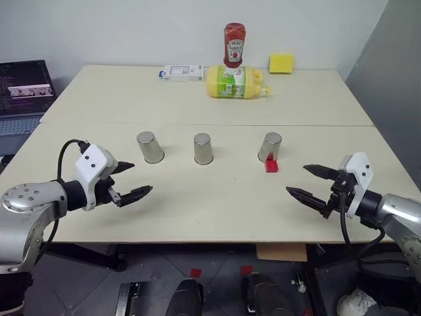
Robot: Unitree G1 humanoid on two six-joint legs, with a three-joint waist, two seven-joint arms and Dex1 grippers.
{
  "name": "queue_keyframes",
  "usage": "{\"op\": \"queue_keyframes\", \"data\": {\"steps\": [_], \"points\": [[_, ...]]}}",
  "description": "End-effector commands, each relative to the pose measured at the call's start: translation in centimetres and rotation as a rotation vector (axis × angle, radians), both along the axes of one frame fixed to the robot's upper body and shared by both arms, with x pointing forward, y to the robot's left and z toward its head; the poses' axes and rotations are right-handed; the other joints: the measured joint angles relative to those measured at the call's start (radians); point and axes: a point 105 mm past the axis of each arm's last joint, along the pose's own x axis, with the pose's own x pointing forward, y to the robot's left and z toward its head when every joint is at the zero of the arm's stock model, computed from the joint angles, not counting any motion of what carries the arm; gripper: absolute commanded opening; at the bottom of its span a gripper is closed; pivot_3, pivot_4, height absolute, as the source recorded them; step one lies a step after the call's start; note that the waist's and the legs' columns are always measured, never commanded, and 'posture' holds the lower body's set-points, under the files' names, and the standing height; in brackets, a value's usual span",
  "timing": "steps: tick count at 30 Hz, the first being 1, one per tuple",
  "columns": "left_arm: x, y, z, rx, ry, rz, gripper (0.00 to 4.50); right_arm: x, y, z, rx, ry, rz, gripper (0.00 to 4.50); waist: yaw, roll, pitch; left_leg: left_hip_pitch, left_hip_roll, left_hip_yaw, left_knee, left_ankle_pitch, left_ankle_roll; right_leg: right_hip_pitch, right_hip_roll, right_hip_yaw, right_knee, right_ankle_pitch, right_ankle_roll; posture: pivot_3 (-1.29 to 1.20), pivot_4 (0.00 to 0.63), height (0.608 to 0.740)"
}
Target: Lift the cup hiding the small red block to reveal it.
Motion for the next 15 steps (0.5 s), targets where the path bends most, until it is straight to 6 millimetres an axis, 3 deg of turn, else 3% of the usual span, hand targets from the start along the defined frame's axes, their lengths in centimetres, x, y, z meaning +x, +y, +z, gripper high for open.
{"op": "queue_keyframes", "data": {"steps": [1, 15], "points": [[-0.1, 0.07, 1.63, 0.004, -0.051, -0.008, 4.5, -0.09, -0.46, 1.23, -0.005, -0.052, -0.003, 4.45, 0.0, 0.0, 0.0, 0.0, 0.0, 0.0, 0.0, 0.0, 0.0, 0.0, 0.0, 0.0, 0.0, 0.0, 0.0, 0.0, 0.15, 0.74], [-0.27, -0.35, 1.66, -0.001, -0.051, 0.005, 4.5, -0.4, -0.09, 1.47, -0.025, -0.042, 0.055, 4.45, 0.0, 0.0, 0.0, 0.0, 0.0, 0.0, 0.0, 0.0, 0.0, 0.0, 0.0, 0.0, 0.0, 0.0, 0.0, 0.0, 0.15, 0.74]]}}
